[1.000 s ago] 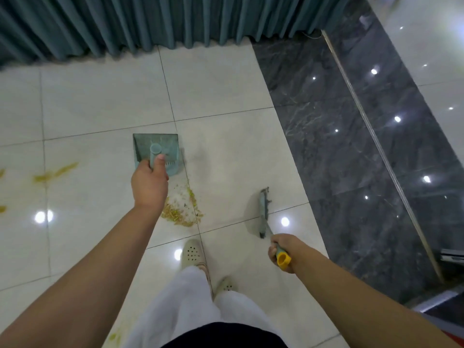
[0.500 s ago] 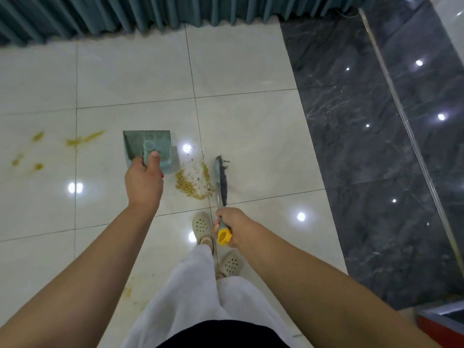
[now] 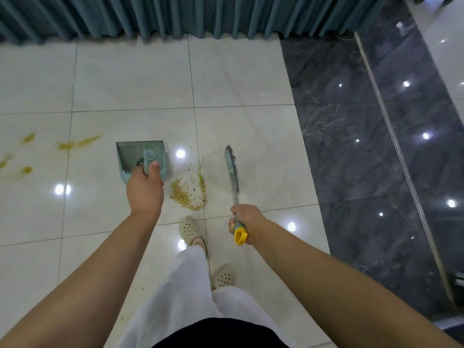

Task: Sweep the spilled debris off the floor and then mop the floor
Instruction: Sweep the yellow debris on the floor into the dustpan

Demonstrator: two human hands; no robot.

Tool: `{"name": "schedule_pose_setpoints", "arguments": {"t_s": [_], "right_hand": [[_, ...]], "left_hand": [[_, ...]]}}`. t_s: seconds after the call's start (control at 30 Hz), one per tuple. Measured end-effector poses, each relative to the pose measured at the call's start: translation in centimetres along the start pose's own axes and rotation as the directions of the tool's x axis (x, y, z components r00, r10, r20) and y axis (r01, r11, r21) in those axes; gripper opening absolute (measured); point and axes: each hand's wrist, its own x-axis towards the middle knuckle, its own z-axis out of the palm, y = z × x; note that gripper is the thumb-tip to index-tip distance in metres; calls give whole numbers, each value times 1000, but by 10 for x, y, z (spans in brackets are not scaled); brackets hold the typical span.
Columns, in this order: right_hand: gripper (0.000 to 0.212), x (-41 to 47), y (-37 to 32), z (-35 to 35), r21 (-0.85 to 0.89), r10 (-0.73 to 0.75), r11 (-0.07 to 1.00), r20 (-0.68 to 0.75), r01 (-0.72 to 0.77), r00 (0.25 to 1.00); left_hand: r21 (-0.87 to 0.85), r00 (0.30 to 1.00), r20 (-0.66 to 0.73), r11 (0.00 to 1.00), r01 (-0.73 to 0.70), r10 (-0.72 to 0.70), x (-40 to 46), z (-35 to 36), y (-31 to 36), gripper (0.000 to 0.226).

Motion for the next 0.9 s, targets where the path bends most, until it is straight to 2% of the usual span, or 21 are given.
{"name": "schedule_pose_setpoints", "arguments": {"t_s": [0.13,0.3,0.43,0.57,0.73,0.9], "right_hand": [[11,22,-65,6,-33,-50,998,-52,48,997],[15,54,-150,31,-2,-51,999,-112,51,992],[15,73,-192,55,-115,-26,993,-106,13,994],[15,77,-202,83,-274,50,959,-63,-65,997],[13,60,-187,120,-504,108,859,5,-91,994],[14,40,-183,144,-559,168,823,74,-99,983]], "left_hand": [[-27,999,5,999,45,-45,47,5,16,38],[-46,998,24,997,62,-61,109,4,38,35],[-26,999,30,999,44,-43,148,5,52,35],[-58,998,13,997,55,-55,173,6,61,34],[-70,998,-2,996,58,-58,190,5,70,35],[-77,997,-31,995,63,-65,199,-1,77,36]]}}
